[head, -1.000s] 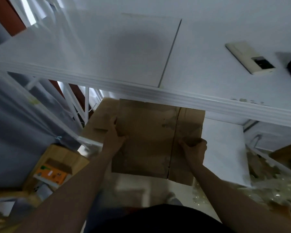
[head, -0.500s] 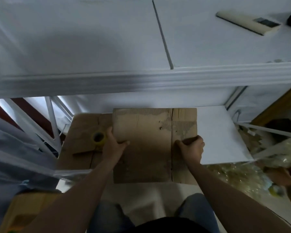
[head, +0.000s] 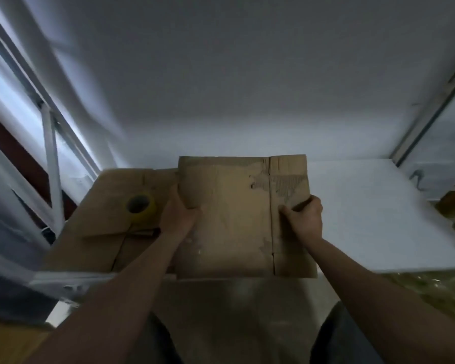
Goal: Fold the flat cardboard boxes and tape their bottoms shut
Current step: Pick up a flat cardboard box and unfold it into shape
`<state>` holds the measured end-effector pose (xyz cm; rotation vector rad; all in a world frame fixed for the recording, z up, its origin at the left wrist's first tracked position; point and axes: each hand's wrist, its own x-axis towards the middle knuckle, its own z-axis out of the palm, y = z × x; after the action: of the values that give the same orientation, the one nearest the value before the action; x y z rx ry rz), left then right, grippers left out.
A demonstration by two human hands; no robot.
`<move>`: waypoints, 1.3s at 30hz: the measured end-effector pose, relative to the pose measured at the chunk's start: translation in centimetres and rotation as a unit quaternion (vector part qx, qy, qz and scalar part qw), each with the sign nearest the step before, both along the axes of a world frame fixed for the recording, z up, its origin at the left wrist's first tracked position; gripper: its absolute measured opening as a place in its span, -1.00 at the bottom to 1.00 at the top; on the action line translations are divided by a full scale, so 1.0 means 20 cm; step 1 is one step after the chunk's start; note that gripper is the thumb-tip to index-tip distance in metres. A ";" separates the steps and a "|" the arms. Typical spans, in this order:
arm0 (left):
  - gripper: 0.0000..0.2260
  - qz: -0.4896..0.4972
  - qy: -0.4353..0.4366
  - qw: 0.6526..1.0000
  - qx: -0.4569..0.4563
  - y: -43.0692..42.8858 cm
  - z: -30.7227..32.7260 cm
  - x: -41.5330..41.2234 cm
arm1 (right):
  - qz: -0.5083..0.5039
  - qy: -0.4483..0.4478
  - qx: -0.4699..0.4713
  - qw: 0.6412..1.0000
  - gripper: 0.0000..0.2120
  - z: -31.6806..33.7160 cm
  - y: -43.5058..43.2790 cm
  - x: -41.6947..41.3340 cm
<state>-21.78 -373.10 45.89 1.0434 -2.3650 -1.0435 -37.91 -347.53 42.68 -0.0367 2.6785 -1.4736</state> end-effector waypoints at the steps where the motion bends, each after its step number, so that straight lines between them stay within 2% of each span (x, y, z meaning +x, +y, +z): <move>1: -0.23 -0.001 0.004 1.000 -0.014 -0.03 -0.07 -0.02 | 0.006 0.013 -0.005 1.000 -0.25 -0.06 -0.01 -0.02; 6: -0.33 0.002 0.049 0.998 -0.034 -0.06 -0.23 -0.03 | 0.028 0.082 -0.022 0.996 -0.25 -0.18 0.01 -0.05; 10: -0.38 -0.010 0.069 0.997 -0.015 0.04 -0.26 0.08 | 0.029 0.074 0.037 0.996 -0.19 -0.15 0.14 0.05; 15: -0.23 -0.050 0.069 0.996 -0.019 0.16 -0.29 0.13 | 0.036 0.082 0.142 0.986 -0.18 -0.11 0.30 0.16; 20: -0.17 -0.061 0.094 0.994 0.005 0.23 -0.32 0.04 | 0.028 0.093 0.181 0.979 -0.18 -0.09 0.36 0.08; 23: -0.28 -0.061 0.071 0.996 0.004 0.24 -0.34 -0.11 | 0.035 0.089 0.187 0.978 -0.21 -0.11 0.34 -0.08; 28: -0.55 -0.056 -0.013 0.994 -0.094 0.20 -0.38 -0.40 | 0.067 0.079 0.198 0.975 -0.20 -0.17 0.26 -0.42; 32: -0.77 -0.064 -0.021 0.991 -0.117 0.21 -0.44 -0.56 | 0.104 0.027 0.214 0.971 -0.18 -0.29 0.25 -0.60; 35: -0.70 -0.090 -0.048 0.989 -0.108 0.28 -0.49 -0.58 | 0.136 -0.011 0.197 0.971 -0.19 -0.36 0.30 -0.62; 37: -0.74 -0.106 -0.057 0.987 -0.110 0.33 -0.51 -0.58 | 0.174 -0.014 0.207 0.963 -0.28 -0.39 0.33 -0.61; 39: -0.77 -0.165 -0.076 0.977 -0.108 0.43 -0.51 -0.56 | 0.222 -0.007 0.216 0.951 -0.40 -0.39 0.35 -0.57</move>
<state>-32.92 -364.55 35.75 0.6885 -2.7701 -0.8067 -49.29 -340.59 34.82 -0.5527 2.6734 -0.7426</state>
